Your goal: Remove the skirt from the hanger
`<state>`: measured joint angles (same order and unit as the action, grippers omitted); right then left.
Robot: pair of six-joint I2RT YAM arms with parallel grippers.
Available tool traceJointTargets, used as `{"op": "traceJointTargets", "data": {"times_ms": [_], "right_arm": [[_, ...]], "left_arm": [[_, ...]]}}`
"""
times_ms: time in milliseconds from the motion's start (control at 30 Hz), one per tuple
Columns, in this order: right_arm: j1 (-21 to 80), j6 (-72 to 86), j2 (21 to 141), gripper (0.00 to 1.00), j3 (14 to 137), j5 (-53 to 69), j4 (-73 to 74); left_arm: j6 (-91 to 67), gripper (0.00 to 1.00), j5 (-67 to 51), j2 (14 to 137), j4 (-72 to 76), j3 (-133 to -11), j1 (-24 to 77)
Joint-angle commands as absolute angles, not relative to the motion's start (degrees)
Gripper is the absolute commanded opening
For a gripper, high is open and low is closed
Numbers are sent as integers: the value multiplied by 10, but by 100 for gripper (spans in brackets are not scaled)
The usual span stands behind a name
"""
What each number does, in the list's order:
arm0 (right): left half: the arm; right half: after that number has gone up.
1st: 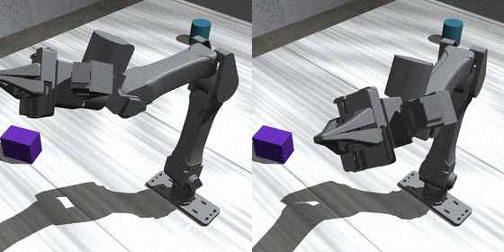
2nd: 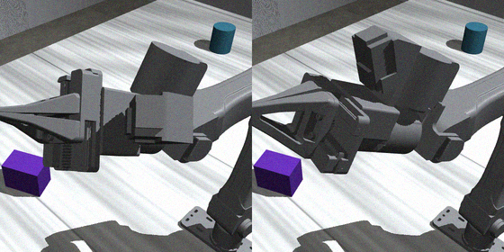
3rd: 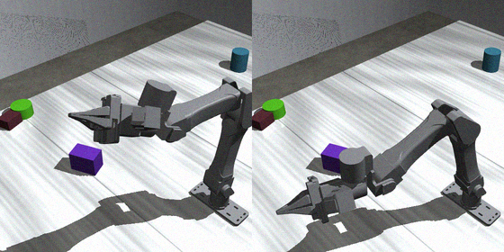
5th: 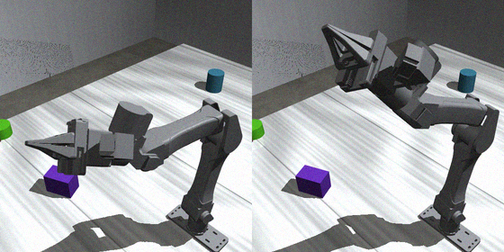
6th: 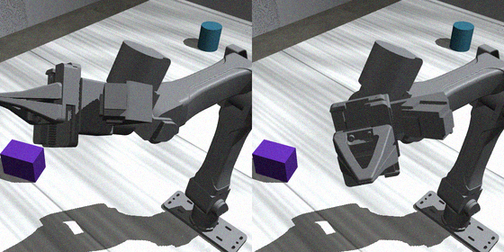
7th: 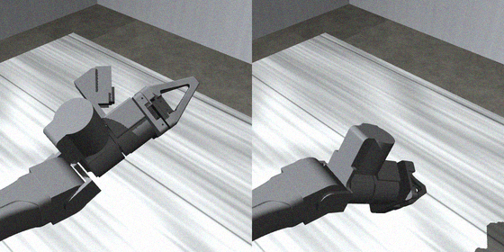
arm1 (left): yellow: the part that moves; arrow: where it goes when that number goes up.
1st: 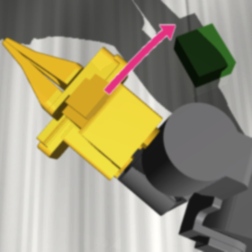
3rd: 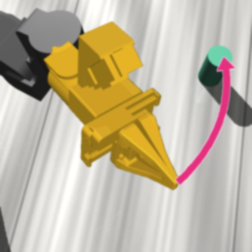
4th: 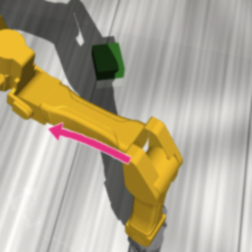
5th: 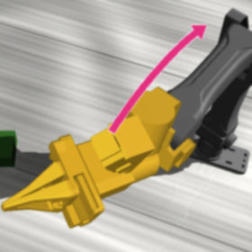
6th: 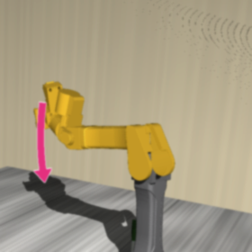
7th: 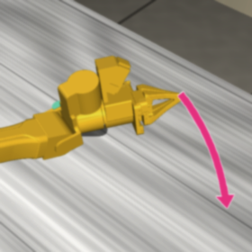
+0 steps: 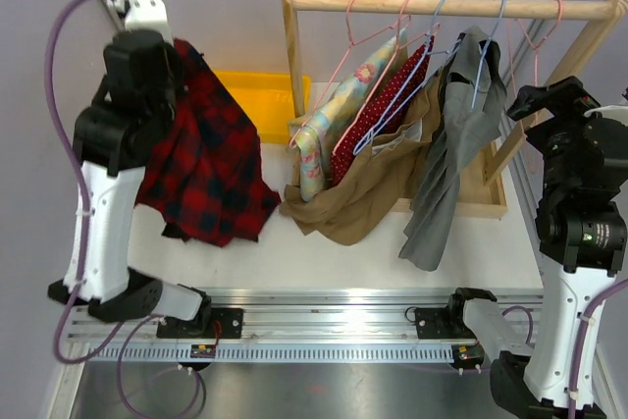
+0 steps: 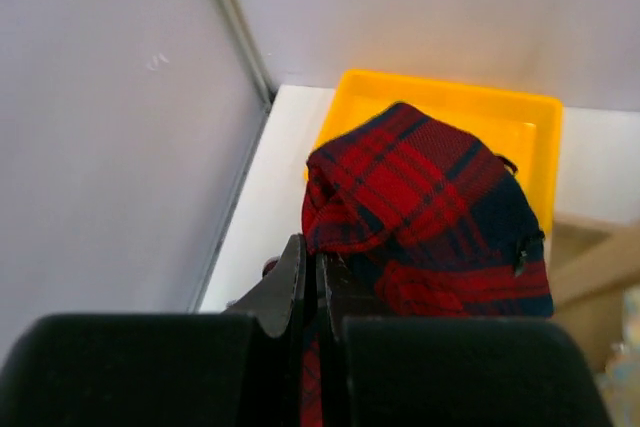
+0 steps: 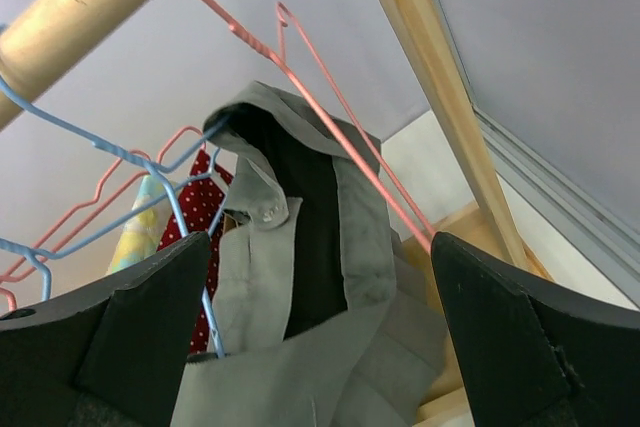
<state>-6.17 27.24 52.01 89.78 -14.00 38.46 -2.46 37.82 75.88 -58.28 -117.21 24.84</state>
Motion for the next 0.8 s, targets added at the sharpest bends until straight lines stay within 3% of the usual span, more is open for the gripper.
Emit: {"op": "traceJointTargets", "data": {"times_ms": [0, 67, 133, 233, 300, 400, 500, 633, 767], "right_arm": [[-62, 281, 504, 99, 870, -130, 396], [-62, 290, 489, 99, 854, -115, 396], [-62, 294, 477, 100, 828, -101, 395], [-62, 301, 467, 100, 794, -79, 390], [-62, 308, 460, 99, 763, -66, 384], [-62, 310, 449, 100, 736, -47, 371], [-62, 306, 445, 99, 723, -45, 368], [-62, 294, 435, 99, 715, -41, 358], [-62, 283, 430, 100, 728, -39, 366]], "left_arm": [[-16, 0, 280, 857, -522, -1356, 163], [-36, 0, 219, 934, -527, -1471, 115], [-36, 0, 187, 954, -453, -1484, 99], [-4, 0, 135, 912, -223, -1316, 98], [3, 0, 121, 926, -155, -1321, 94], [3, 0, 130, 1048, -197, -1487, 90], [-23, 0, 111, 1041, -57, -1396, 84], [-58, 0, 100, 1154, -98, -1425, 79], [-105, 0, 118, 1231, -90, -1377, 72]]}}
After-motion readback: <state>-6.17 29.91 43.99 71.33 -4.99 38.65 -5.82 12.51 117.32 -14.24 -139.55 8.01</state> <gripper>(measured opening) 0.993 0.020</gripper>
